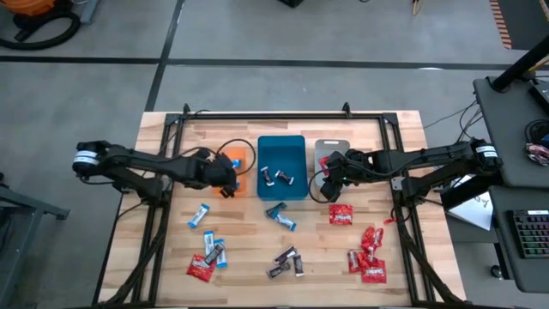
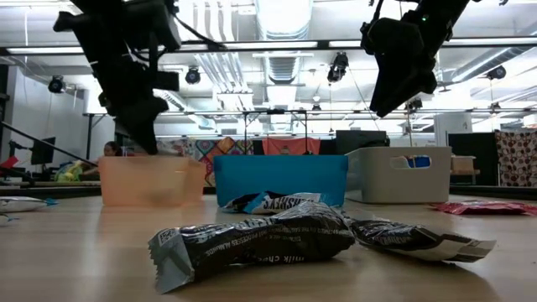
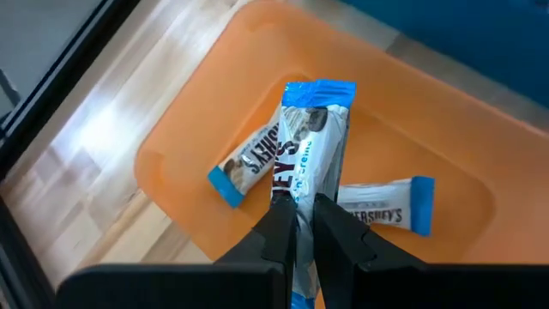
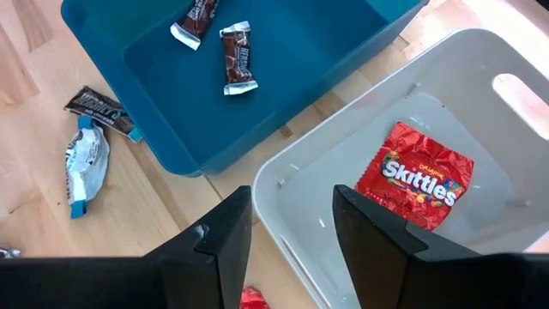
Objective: Sort candy
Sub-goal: Put the white chocolate bar into the orange bin, then put the red candy into the gray bin
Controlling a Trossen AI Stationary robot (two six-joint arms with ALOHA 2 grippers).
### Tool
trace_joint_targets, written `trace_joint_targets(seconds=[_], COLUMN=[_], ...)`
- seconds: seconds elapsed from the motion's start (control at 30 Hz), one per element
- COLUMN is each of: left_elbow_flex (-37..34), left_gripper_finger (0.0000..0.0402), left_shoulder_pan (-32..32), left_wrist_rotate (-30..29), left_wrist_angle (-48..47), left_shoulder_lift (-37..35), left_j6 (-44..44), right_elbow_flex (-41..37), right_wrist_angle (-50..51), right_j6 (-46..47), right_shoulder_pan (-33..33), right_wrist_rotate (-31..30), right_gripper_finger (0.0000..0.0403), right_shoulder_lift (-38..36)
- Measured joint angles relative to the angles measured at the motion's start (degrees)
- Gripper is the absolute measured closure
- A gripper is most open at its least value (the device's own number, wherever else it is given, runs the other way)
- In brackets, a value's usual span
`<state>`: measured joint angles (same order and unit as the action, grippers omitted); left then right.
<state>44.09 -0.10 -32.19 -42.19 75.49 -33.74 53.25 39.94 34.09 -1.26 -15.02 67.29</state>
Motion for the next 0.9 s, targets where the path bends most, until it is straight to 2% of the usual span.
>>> trace_joint_targets(seconds=[0.3,0.6,0.9], left_elbow_flex=[0.16,0.36,4.16], left_gripper_finger=[0.0356,0.0315,0.0308], left_shoulder_pan=[0.0,-0.09,-3.18], left_wrist_rotate=[-0.34,-1.63,-1.9], left_wrist_angle=[0.4,0.54,2.79], left_shoulder_lift=[3.68,2.98,-0.68], left_j6=[0.0,0.13,3.82], right_elbow_flex=[0.0,0.22,3.6], right_wrist_angle=[-0.02,0.23,0.1], right_j6=[0.48,1.58,2.76], right_shoulder_pan=[0.0,0.0,-1.22], right_wrist_rotate=[0.0,0.07,7.4], right_gripper_finger=[0.0246,0.0246,0.0246], right_shoulder_lift=[0.0,0.0,0.0])
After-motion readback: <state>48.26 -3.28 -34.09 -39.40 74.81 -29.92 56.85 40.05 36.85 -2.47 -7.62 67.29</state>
